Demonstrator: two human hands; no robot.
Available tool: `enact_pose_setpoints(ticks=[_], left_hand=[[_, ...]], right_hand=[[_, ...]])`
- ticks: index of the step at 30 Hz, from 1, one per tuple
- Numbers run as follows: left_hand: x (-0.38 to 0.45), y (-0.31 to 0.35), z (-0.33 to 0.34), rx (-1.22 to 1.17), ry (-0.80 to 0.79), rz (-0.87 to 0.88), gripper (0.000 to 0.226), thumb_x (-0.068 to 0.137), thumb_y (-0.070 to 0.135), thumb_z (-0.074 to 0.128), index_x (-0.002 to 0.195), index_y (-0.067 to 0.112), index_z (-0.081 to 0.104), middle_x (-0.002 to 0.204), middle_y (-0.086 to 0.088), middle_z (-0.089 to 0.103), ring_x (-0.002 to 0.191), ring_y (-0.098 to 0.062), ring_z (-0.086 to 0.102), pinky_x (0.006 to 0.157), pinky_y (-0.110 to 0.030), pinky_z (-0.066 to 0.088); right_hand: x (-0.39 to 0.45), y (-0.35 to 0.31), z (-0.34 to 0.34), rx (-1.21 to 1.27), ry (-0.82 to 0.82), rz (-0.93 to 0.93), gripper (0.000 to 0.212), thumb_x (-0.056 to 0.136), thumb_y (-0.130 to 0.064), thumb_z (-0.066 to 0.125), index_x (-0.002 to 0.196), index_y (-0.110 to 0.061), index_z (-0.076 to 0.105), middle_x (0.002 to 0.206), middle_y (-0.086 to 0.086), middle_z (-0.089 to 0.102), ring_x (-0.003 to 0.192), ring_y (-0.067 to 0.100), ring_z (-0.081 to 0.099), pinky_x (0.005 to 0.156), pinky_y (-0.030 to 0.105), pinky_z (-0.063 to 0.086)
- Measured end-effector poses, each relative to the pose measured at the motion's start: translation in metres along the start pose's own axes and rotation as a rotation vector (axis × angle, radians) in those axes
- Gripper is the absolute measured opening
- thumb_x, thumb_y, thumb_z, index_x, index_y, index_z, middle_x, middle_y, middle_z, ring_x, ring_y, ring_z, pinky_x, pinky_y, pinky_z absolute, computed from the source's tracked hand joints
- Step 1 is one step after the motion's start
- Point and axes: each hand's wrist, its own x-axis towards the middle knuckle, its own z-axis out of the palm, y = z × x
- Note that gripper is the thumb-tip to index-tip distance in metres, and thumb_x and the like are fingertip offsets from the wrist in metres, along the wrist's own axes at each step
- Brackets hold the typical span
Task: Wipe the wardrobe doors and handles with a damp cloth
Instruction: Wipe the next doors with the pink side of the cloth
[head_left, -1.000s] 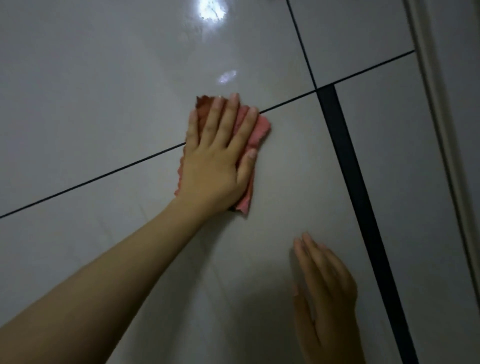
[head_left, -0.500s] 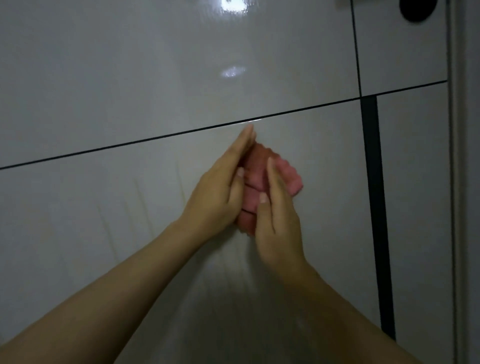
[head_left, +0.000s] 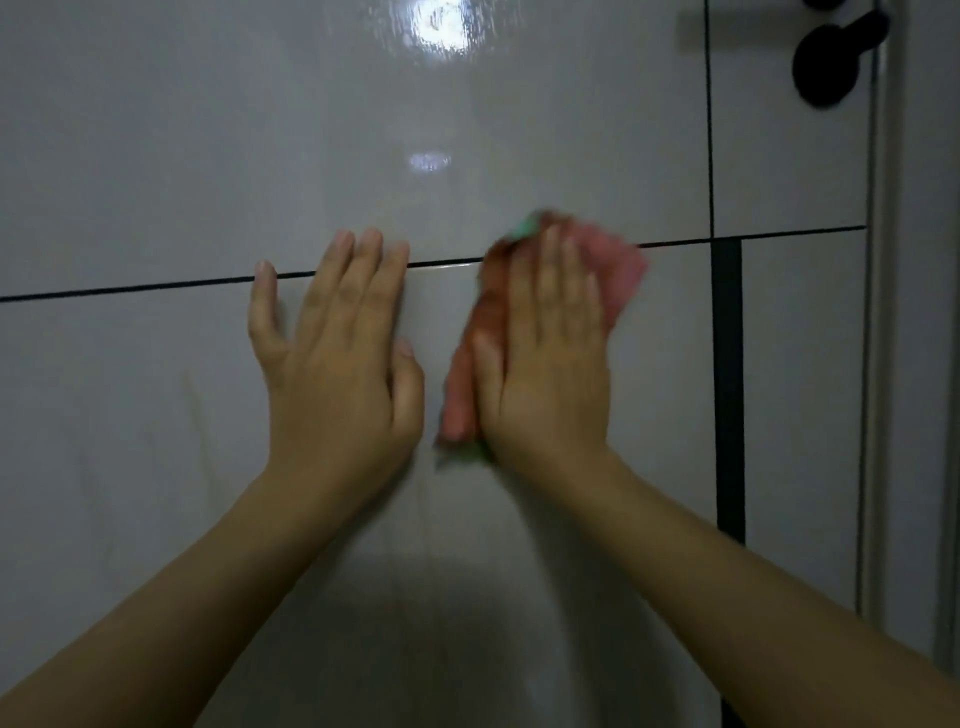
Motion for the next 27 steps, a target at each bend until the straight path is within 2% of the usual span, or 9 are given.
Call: enact_pose_setpoints(ticks=[3,6,9,14,16,18,21,23,27], left_hand=[[-0.002,0.001,0.002,-0.018,-0.021,-0.021,0.060,0.088,0.021,0.040,0.146,0.009,0.034,0.149,-0.008,0.042,0.141,-0.018,0.030,0.116,-0.043,-0.006],[0.001,-0.002,-0.001,-0.029,-0.054,-0.004,0.060,0.089,0.023,0.038,0.147,0.011,0.032,0.149,-0.007,0.042,0.140,-0.017,0.031,0.116,-0.043,-0.007],[0.003,-0.003,-0.008,-0.084,-0.044,-0.033,0.062,0.088,0.021,0.042,0.148,0.012,0.030,0.148,-0.006,0.043,0.140,-0.015,0.031,0.116,-0.042,-0.008],[-0.029,0.000,-0.023,-0.107,0.128,-0.207,0.064,0.084,0.022,0.044,0.146,0.010,0.034,0.151,-0.006,0.038,0.142,-0.015,0.027,0.116,-0.039,-0.006],[-0.053,-0.001,-0.029,-0.106,0.186,-0.332,0.064,0.081,0.021,0.045,0.143,0.009,0.038,0.148,-0.007,0.041,0.140,-0.017,0.032,0.116,-0.041,-0.002],[-0.075,0.000,-0.029,-0.095,0.210,-0.438,0.064,0.079,0.022,0.043,0.141,0.008,0.040,0.147,-0.010,0.042,0.138,-0.020,0.036,0.115,-0.045,0.004],[-0.114,-0.015,-0.033,-0.040,0.192,-0.579,0.064,0.078,0.027,0.041,0.139,0.009,0.043,0.145,-0.016,0.043,0.133,-0.025,0.036,0.111,-0.047,0.011],[-0.134,-0.025,-0.037,-0.039,0.174,-0.675,0.065,0.077,0.029,0.041,0.138,0.010,0.041,0.145,-0.019,0.042,0.132,-0.025,0.036,0.110,-0.050,0.013],[-0.157,-0.032,-0.043,-0.059,0.197,-0.738,0.066,0.077,0.032,0.042,0.140,0.012,0.036,0.147,-0.017,0.039,0.134,-0.025,0.033,0.111,-0.047,0.009]], right_hand=[[-0.031,0.042,-0.013,-0.055,-0.127,-0.235,0.066,0.096,-0.040,0.030,0.150,-0.009,0.009,0.156,0.010,0.010,0.146,0.020,0.006,0.120,0.034,0.002],[0.006,0.064,-0.021,-0.075,-0.051,-0.036,0.063,0.097,-0.038,0.025,0.149,-0.002,0.016,0.157,0.018,0.011,0.146,0.025,0.006,0.120,0.036,0.002],[0.043,0.026,-0.013,-0.041,0.045,0.081,0.063,0.098,-0.038,0.021,0.149,0.000,0.017,0.157,0.020,0.012,0.146,0.031,0.007,0.120,0.042,0.003],[0.013,0.013,-0.007,-0.075,-0.134,-0.678,0.061,0.098,-0.038,0.033,0.148,-0.006,0.021,0.155,0.014,0.015,0.146,0.029,0.014,0.119,0.042,0.009],[0.021,0.029,-0.014,-0.107,-0.156,-0.848,0.059,0.099,-0.039,0.032,0.147,-0.006,0.026,0.154,0.015,0.020,0.145,0.027,0.018,0.119,0.041,0.013],[0.041,0.042,-0.022,-0.171,-0.136,-0.805,0.059,0.100,-0.040,0.028,0.148,-0.005,0.026,0.154,0.018,0.021,0.144,0.027,0.019,0.119,0.040,0.013],[0.067,-0.002,-0.010,-0.162,-0.064,-0.532,0.064,0.099,-0.039,0.027,0.149,0.000,0.020,0.155,0.022,0.017,0.145,0.031,0.013,0.119,0.041,0.007],[0.059,-0.055,0.009,-0.116,-0.017,-0.466,0.066,0.098,-0.040,0.028,0.150,0.000,0.018,0.156,0.021,0.014,0.146,0.033,0.011,0.120,0.043,0.006],[0.001,-0.083,0.021,-0.089,-0.149,-0.866,0.064,0.097,-0.041,0.032,0.150,-0.005,0.021,0.156,0.017,0.016,0.145,0.028,0.012,0.119,0.040,0.007]])
